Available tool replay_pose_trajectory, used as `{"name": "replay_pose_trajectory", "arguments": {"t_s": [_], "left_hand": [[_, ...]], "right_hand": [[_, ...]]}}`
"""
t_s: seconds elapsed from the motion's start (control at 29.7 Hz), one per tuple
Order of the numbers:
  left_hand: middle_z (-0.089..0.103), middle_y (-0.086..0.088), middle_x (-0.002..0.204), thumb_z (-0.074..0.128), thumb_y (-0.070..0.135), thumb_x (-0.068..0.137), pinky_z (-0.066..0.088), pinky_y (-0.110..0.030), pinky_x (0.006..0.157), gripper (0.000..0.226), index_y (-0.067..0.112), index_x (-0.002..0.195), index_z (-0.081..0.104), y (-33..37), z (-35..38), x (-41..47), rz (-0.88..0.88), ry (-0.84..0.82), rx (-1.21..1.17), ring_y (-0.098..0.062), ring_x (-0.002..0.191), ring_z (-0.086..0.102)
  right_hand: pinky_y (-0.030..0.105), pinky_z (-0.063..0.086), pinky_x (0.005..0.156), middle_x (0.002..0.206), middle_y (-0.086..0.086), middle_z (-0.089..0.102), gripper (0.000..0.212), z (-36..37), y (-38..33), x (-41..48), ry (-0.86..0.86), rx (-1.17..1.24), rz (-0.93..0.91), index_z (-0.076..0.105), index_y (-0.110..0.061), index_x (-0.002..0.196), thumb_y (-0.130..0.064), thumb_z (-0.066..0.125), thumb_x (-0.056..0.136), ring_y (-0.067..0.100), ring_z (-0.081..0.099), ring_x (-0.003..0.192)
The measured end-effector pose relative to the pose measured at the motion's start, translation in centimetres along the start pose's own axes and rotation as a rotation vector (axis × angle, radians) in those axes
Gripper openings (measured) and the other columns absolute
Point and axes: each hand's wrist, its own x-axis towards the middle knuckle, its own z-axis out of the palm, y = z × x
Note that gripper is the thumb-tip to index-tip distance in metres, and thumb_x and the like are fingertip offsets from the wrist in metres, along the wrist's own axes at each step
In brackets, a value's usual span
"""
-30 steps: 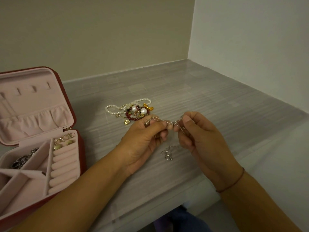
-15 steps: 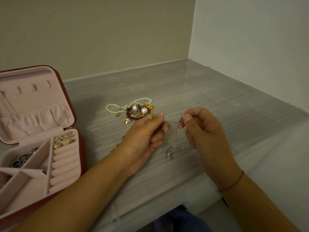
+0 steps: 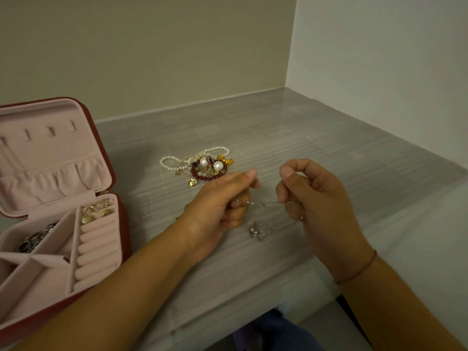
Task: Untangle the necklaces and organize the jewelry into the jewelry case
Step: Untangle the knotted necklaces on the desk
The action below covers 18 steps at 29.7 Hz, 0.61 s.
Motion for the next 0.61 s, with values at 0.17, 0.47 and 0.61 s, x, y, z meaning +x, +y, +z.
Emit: {"name": "replay_pose_trajectory", "arguments": {"t_s": [0.17,0.47,0.61], "left_hand": [[0.028,0.005,0.055,0.068,0.025,0.071,0.023,-0.013,0.036,0.016,0.016,0.083,0.064,0.0,-0.2,0.0,0.026,0.018,0.049,-0.004,0.039,0.021],[0.029,0.007,0.051,0.064,0.019,0.072,0.022,-0.013,0.037,0.01,0.017,0.082,0.066,0.2,-0.1,0.0,0.058,0.023,0.058,-0.004,0.039,0.021],[0.033,0.009,0.048,0.07,0.019,0.072,0.024,-0.013,0.038,0.006,0.02,0.078,0.068,0.4,0.0,-0.1,0.056,0.018,0.129,-0.004,0.04,0.024]], "right_hand": [[0.014,0.03,0.042,0.05,-0.006,0.051,0.007,-0.7,-0.2,0.3,-0.065,-0.179,-0.02,0.067,-0.012,0.081,-0.009,0.062,0.086,0.003,0.036,0.04],[0.037,0.046,0.069,0.083,0.03,0.065,0.007,-1.9,-0.8,0.1,-0.278,-0.536,-0.016,0.076,-0.021,0.078,-0.028,0.074,0.077,0.042,0.058,0.072],[0.019,0.043,0.066,0.079,0.029,0.064,0.004,-2.2,-1.0,0.3,-0.252,-0.449,-0.043,0.076,-0.017,0.077,-0.02,0.073,0.077,0.017,0.056,0.066]]}}
